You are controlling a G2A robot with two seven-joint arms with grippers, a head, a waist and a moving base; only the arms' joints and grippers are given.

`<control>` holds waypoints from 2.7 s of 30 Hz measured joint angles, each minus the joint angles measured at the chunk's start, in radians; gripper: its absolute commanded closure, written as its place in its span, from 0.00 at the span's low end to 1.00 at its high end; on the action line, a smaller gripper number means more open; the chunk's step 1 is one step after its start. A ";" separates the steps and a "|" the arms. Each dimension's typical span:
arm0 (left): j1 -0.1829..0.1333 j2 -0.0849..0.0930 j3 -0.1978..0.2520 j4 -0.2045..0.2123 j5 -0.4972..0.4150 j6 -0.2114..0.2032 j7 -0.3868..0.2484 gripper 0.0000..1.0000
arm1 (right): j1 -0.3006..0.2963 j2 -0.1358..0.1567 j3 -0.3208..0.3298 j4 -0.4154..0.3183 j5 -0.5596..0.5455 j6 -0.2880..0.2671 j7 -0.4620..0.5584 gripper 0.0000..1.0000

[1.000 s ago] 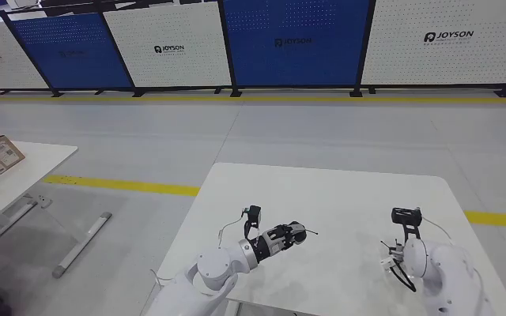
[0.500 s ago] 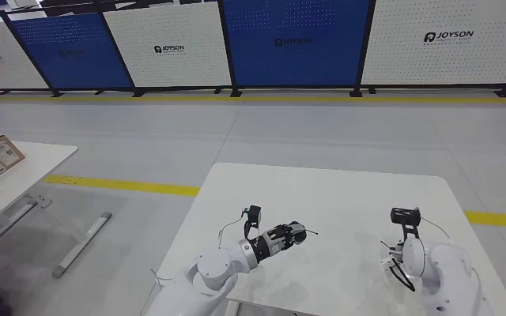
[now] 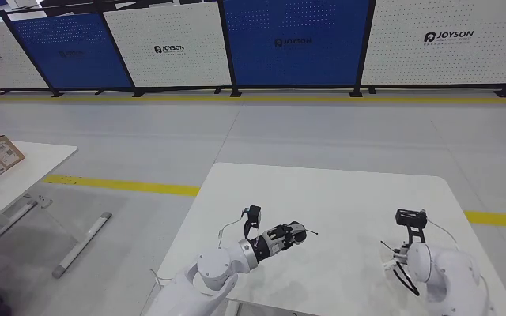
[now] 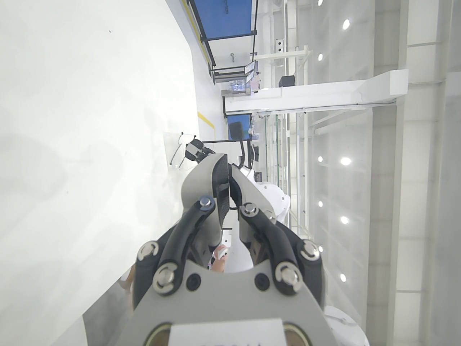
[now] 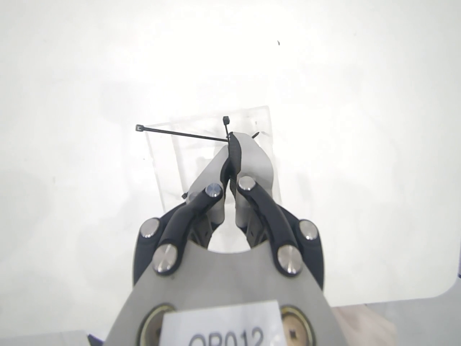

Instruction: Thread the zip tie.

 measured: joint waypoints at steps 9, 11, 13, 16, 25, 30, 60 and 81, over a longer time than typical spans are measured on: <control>0.000 0.000 0.000 0.000 0.000 0.000 0.000 1.00 | 0.040 -0.009 -0.028 0.041 -0.023 0.007 0.020 0.76; 0.000 0.000 0.000 0.000 0.000 0.000 0.000 1.00 | 0.041 -0.011 -0.030 0.042 -0.027 0.006 0.022 0.75; 0.000 0.000 0.000 0.000 0.000 0.000 0.000 1.00 | 0.039 -0.011 -0.031 0.041 -0.031 0.006 0.023 0.75; 0.000 0.000 0.000 0.000 0.000 0.000 0.000 1.00 | 0.033 -0.013 -0.027 0.034 -0.032 0.005 0.021 0.76; 0.000 0.000 0.000 0.000 0.000 0.000 0.000 1.00 | 0.013 -0.014 -0.008 0.008 -0.005 -0.033 0.015 0.77; 0.000 0.000 0.000 0.000 0.000 0.000 0.000 1.00 | 0.007 -0.014 -0.002 -0.002 0.001 -0.048 0.016 0.78; 0.000 0.000 0.000 0.000 0.000 0.000 0.000 1.00 | -0.137 -0.010 0.097 -0.170 0.090 -0.095 -0.138 0.00; 0.000 0.000 0.000 0.000 0.000 0.000 0.000 1.00 | -0.167 -0.008 0.101 -0.196 0.098 -0.121 -0.173 0.64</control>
